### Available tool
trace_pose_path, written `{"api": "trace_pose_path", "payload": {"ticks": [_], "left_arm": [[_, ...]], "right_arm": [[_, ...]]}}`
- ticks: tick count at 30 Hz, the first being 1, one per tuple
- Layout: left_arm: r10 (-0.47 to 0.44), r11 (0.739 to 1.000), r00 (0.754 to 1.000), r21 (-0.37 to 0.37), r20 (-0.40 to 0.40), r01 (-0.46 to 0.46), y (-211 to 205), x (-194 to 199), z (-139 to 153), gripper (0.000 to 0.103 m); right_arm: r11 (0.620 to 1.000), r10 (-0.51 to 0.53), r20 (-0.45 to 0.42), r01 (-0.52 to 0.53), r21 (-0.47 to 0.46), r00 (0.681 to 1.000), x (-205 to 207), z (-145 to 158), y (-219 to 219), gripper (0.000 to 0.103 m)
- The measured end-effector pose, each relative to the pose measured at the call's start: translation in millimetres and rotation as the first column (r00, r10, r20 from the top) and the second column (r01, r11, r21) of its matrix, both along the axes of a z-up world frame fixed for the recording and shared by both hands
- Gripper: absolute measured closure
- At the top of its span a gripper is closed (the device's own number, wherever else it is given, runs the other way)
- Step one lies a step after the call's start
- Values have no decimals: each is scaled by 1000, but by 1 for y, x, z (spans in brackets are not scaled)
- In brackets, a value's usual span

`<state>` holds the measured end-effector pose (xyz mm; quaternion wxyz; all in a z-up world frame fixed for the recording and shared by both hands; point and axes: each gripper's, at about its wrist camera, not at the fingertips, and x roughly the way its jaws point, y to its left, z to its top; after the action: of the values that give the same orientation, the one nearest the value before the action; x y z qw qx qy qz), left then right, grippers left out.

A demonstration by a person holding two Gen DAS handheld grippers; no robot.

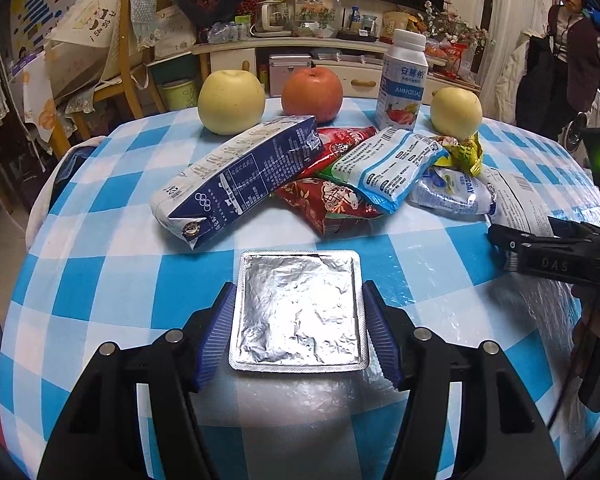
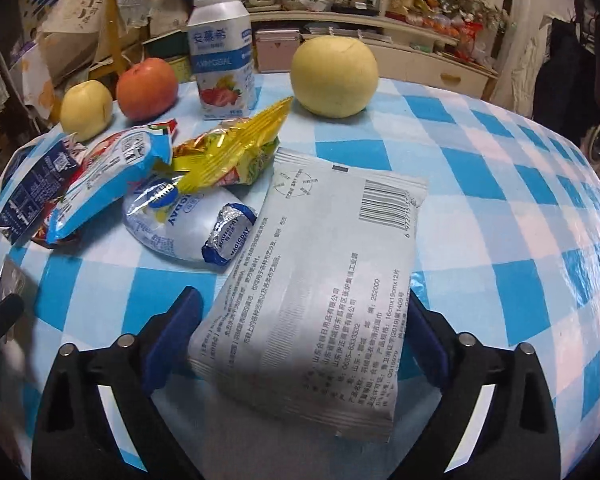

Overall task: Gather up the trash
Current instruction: 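Grasp the foil tray with the left gripper while the right gripper grasps the white sachet, then lift the foil tray in the left gripper and sachet in the right gripper toward the bucket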

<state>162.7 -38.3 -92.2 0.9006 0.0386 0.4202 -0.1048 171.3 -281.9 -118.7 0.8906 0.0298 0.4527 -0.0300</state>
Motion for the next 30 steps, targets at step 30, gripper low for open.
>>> {"api": "trace_pose_path", "payload": {"ticks": [30], "left_arm": [[89,996,986,-20,143,-87,66,-59,81,40]], "right_arm": [[990,77,253,-104,95,964,-99,110,27,27]]}}
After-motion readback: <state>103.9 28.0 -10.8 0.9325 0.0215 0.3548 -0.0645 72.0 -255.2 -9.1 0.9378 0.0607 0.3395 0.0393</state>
